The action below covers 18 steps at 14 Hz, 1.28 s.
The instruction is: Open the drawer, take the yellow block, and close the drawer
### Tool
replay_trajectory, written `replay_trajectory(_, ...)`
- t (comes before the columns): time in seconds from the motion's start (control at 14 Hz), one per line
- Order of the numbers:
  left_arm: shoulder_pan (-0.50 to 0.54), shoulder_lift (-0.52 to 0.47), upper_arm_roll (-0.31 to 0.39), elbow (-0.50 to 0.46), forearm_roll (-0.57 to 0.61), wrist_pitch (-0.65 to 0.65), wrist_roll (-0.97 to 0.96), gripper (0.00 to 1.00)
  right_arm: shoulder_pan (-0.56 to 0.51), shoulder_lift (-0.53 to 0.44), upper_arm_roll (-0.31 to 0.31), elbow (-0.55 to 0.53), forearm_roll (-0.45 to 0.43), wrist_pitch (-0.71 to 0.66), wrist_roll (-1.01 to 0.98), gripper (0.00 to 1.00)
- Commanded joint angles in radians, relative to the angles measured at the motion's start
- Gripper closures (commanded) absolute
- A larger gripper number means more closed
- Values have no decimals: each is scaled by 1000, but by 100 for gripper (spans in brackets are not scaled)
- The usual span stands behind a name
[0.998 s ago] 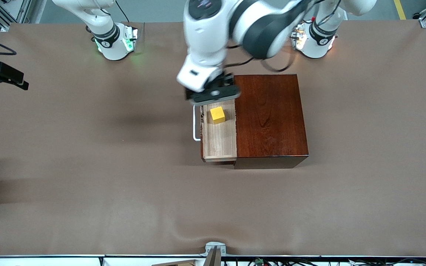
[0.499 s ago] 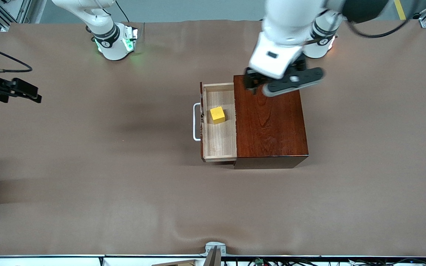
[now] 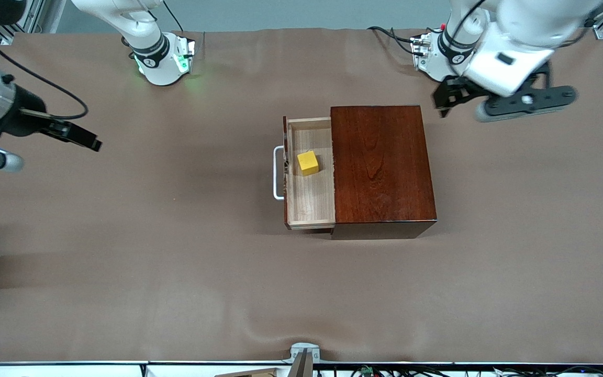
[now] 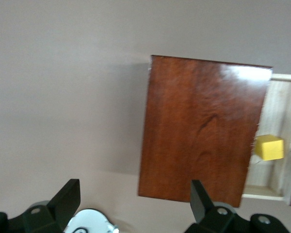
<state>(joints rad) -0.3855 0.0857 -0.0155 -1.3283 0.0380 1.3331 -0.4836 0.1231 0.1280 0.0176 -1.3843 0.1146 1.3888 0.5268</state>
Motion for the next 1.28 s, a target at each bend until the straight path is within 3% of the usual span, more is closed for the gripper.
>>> replay_trajectory(0.0, 91, -96, -11, -144, -1, 30, 115, 0, 65, 19, -5, 11, 16, -1, 132, 0)
replay_trajectory(0.71, 267, -247, -11, -371, -3, 141, 278, 0, 295, 127, -5, 16, 17, 102, 623, 0)
replay_trajectory(1.21, 307, -284, -8, -381, -15, 153, 376, 0, 446, 215, -5, 14, 23, 278, 975, 0)
